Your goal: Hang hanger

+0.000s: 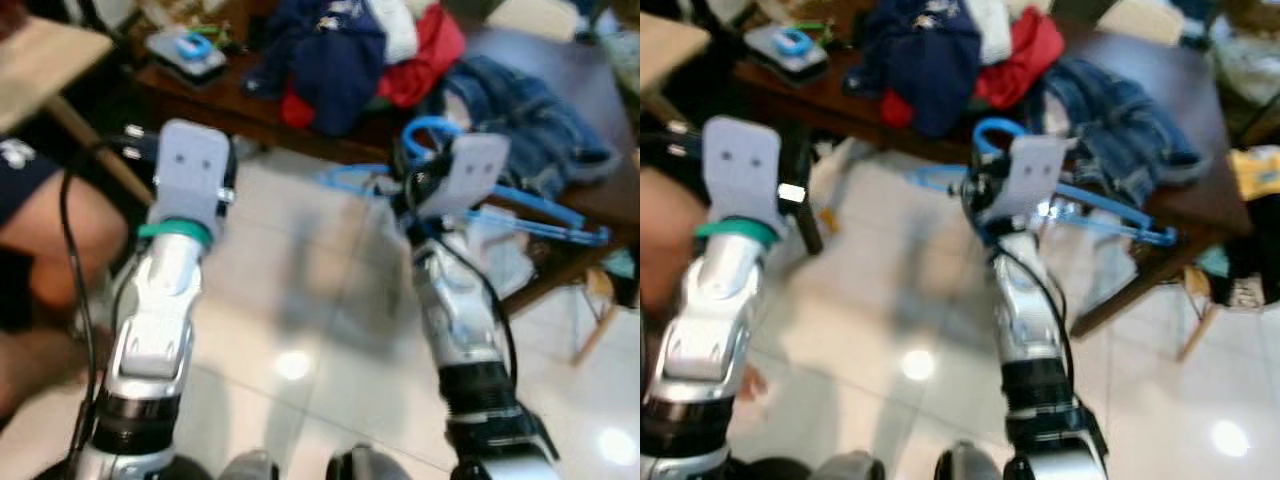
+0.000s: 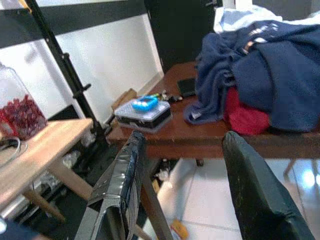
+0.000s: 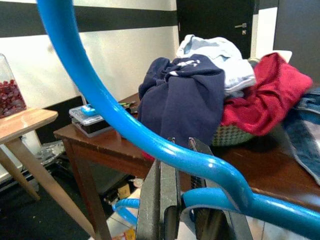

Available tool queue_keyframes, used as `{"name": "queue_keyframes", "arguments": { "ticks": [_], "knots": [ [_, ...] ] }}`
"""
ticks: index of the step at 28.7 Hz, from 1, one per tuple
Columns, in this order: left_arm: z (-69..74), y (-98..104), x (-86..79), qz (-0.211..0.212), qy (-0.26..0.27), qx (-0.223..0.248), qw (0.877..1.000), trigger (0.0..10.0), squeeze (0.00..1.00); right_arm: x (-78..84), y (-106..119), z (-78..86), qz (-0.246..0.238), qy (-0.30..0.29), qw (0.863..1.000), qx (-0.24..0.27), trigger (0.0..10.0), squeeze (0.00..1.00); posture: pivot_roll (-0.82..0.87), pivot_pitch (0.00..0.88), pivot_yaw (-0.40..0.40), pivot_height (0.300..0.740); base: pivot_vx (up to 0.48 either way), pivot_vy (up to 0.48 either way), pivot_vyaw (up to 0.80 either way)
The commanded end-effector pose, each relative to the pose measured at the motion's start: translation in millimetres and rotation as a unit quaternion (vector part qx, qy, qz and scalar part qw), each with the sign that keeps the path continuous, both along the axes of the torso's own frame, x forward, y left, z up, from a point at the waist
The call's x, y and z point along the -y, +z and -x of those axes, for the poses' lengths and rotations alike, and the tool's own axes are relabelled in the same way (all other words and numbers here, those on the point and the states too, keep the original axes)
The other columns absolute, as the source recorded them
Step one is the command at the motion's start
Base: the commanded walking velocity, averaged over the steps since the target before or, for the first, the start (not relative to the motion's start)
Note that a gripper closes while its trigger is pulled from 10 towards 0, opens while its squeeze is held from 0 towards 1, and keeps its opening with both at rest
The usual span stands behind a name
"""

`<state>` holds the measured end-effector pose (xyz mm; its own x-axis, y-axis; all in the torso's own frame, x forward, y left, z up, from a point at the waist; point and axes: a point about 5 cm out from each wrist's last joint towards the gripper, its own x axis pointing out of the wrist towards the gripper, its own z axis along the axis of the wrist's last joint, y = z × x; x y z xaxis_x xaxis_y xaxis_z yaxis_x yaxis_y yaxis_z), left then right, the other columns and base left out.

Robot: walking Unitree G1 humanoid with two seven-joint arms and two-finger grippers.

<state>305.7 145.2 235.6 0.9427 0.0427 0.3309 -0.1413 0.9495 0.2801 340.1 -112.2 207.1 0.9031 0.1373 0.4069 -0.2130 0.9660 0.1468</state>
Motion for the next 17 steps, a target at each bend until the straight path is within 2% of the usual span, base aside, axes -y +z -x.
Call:
{"name": "queue_keyframes", "arguments": {
  "ticks": [1,6,17],
  "knots": [
    [-0.2,-4.7,3.4,-0.009,0.000,-0.010,1.000,10.0,0.00,4.7,-2.3,-1.0,0.009,-0.010,1.000,-0.004,10.0,0.00,0.13,0.035,0.016,0.740,0.000,0.000,0.00],
    [-0.3,-5.9,7.7,-0.010,-0.010,-0.012,1.000,10.0,0.00,5.1,-2.4,-1.1,0.010,-0.009,1.000,-0.002,10.0,0.00,0.13,0.034,0.017,0.740,0.000,0.000,0.00],
    [-1.2,-5.5,6.3,-0.009,-0.007,-0.015,1.000,10.0,0.00,4.7,-3.1,-0.3,0.007,-0.008,1.000,-0.002,10.0,0.00,0.13,0.034,0.020,0.740,0.000,0.000,0.00]
  ]
}}
